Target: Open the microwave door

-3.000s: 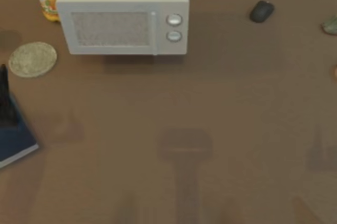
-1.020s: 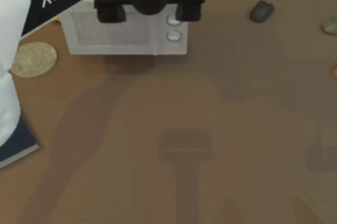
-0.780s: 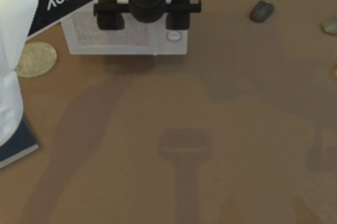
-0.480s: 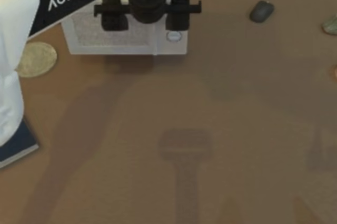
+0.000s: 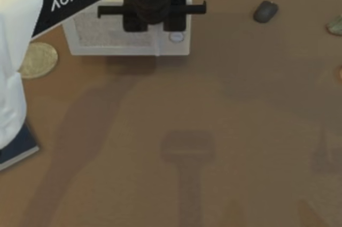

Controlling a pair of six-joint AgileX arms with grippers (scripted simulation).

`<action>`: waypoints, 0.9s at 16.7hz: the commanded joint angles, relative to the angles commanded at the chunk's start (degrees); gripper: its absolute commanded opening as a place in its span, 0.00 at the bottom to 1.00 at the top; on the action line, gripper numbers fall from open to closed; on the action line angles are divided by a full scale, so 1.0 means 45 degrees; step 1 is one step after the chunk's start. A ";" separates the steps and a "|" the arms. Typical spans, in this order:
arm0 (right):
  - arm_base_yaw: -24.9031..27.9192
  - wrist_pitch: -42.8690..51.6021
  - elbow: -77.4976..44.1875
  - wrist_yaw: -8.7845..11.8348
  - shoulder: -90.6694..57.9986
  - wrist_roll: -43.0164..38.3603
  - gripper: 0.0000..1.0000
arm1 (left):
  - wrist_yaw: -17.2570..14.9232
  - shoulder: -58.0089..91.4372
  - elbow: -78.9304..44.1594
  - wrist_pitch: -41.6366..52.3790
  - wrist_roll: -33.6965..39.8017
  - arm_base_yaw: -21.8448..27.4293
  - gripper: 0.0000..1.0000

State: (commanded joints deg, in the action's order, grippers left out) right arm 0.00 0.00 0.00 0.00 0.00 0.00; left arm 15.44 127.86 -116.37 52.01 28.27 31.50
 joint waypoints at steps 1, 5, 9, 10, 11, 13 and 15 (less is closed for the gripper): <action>0.0000 0.0000 0.0000 0.0000 0.0000 0.0000 1.00 | 0.0000 0.0000 0.0000 0.0000 0.0000 0.0000 0.02; 0.0000 0.0000 0.0000 0.0000 0.0000 0.0000 1.00 | 0.0000 0.0000 0.0000 0.0000 0.0000 0.0000 0.00; 0.0000 0.0000 0.0000 0.0000 0.0000 0.0000 1.00 | 0.0000 0.0000 0.0000 0.0000 0.0000 0.0000 0.00; 0.0000 0.0000 0.0000 0.0000 0.0000 0.0000 1.00 | -0.0136 -0.0103 0.0442 0.0058 0.0095 0.0238 0.00; 0.0000 0.0000 0.0000 0.0000 0.0000 0.0000 1.00 | -0.0125 -0.0145 0.0479 0.0030 0.0107 0.0239 0.00; 0.0000 0.0000 0.0000 0.0000 0.0000 0.0000 1.00 | -0.0056 -0.0446 0.0804 -0.0153 0.0156 0.0270 0.00; 0.0000 0.0000 0.0000 0.0000 0.0000 0.0000 1.00 | 0.0032 -0.0765 0.1380 -0.0320 0.0222 0.0303 0.00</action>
State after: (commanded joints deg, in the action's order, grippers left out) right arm 0.00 0.00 0.00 0.00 0.00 0.00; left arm 15.59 124.42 -110.16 50.57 29.27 32.86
